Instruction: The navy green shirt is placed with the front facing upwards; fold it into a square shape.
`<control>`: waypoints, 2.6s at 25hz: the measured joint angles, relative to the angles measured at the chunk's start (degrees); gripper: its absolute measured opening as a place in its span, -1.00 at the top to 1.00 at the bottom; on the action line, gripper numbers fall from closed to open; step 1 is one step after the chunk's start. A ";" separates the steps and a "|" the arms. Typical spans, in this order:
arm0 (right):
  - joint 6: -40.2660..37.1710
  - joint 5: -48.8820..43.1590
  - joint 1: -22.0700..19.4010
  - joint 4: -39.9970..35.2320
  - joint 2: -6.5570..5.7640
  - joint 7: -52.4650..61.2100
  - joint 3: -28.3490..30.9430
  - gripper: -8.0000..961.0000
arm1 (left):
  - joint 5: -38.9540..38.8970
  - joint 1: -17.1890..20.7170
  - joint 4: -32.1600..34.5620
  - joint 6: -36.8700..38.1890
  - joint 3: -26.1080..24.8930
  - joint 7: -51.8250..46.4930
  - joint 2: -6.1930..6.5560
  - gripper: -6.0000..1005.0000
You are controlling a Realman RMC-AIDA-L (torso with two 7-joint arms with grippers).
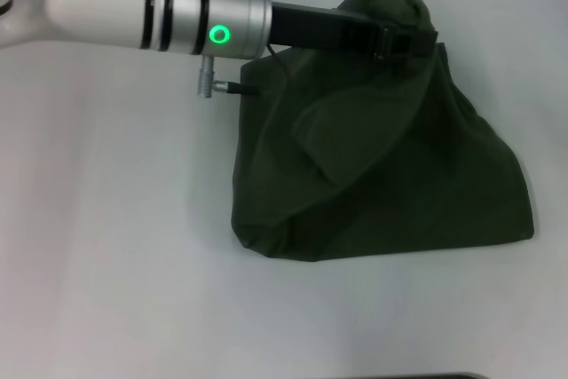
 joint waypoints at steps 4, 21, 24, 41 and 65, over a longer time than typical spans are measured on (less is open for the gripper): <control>0.04 0.02 -0.13 0.00 0.06 0.02 0.04 -0.90 | -4.43 -0.03 -0.07 -2.72 4.76 0.00 -0.02 0.96; -0.14 0.10 -0.43 0.00 -0.17 0.04 0.09 -0.90 | -12.54 0.09 0.67 -8.96 17.21 -0.83 -0.03 0.90; -0.14 0.10 -0.43 0.00 -0.18 0.05 0.09 -0.90 | -13.70 -0.28 0.73 -10.41 19.82 -1.75 -0.03 0.84; 0.60 -3.40 0.72 0.00 -1.42 0.79 -1.16 -0.90 | -16.09 9.34 11.36 -11.57 14.03 0.37 0.41 -0.48; 10.84 -23.98 9.18 3.95 0.23 16.20 -5.61 -0.89 | -12.26 20.51 18.07 -4.47 0.26 9.54 0.77 -0.83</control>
